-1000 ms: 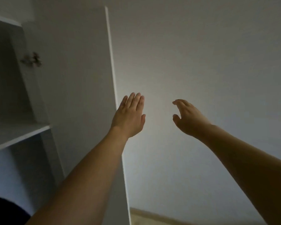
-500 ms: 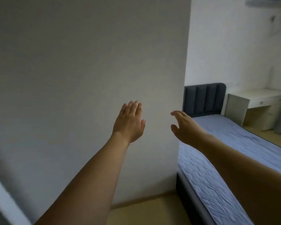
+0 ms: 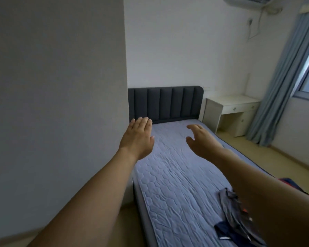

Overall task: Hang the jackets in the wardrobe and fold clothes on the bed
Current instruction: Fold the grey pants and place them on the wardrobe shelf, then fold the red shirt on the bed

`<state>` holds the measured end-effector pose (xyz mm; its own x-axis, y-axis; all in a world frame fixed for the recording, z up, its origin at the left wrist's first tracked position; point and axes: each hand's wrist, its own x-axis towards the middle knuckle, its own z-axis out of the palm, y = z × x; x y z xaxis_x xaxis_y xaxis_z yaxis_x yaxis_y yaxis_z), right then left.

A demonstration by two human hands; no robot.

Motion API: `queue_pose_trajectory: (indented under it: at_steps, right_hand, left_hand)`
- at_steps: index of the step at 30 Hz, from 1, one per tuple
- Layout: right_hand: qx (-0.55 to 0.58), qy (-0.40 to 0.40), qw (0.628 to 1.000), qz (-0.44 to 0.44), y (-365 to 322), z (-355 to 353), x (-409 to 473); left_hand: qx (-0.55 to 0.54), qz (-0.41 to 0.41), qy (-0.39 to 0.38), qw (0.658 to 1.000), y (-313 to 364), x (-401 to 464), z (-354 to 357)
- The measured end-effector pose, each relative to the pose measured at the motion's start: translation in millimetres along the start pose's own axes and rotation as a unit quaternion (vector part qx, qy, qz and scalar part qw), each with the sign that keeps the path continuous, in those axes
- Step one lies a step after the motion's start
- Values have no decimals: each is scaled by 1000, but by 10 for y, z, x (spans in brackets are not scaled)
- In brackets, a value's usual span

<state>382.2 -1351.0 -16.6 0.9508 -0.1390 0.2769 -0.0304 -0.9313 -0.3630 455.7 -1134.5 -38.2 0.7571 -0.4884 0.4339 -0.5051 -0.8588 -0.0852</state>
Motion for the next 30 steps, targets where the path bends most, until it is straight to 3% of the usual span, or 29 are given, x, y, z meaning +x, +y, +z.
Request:
queue_pose_trajectory:
  at_steps: [10, 14, 20, 26, 30]
  right_hand:
    - [6, -24, 997, 70, 2662, -348, 204]
    - [22, -34, 994, 101, 3866, -484, 464]
    - [11, -112, 985, 131, 5344, -428, 649]
    - [3, -157, 976, 148, 6904, 597, 684]
    - [-22, -208, 969, 132, 8144, 1811, 560]
  left_hand:
    - [-23, 50, -61, 997, 2372, 1258, 1042]
    - [-43, 29, -64, 997, 3240, 1805, 1468]
    - [-60, -22, -127, 990, 4077, 2294, 2167]
    - [-131, -59, -195, 970, 5011, 2457, 3783]
    - [-240, -147, -319, 905, 5873, 2158, 5362]
